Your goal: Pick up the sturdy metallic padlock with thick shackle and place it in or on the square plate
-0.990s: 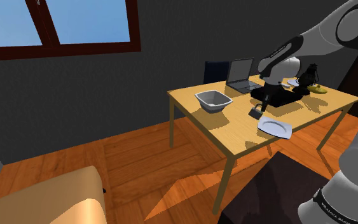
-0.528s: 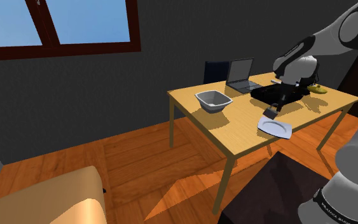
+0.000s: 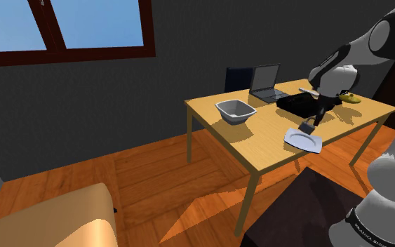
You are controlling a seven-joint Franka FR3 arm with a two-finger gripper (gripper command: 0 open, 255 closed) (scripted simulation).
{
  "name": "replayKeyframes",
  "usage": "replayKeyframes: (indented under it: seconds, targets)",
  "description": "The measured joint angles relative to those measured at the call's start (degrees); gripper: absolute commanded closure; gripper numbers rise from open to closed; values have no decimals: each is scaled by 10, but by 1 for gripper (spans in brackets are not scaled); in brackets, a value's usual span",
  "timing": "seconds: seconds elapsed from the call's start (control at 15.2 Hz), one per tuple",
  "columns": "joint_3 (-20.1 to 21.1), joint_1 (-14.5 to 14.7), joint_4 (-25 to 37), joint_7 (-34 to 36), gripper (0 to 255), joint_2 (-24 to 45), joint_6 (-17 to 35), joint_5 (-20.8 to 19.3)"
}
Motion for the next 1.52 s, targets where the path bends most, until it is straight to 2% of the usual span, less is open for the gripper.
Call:
replayKeyframes:
  seconds: [0.79, 1.19, 1.25, 1.52]
  targets:
    - [21, -16, -9, -25, 255, 66, 70, 38]
    - [23, -16, -11, -26, 255, 70, 76, 40]
    - [23, -16, -11, -26, 0, 70, 76, 40]
    - [23, -16, -11, -26, 0, 70, 76, 40]
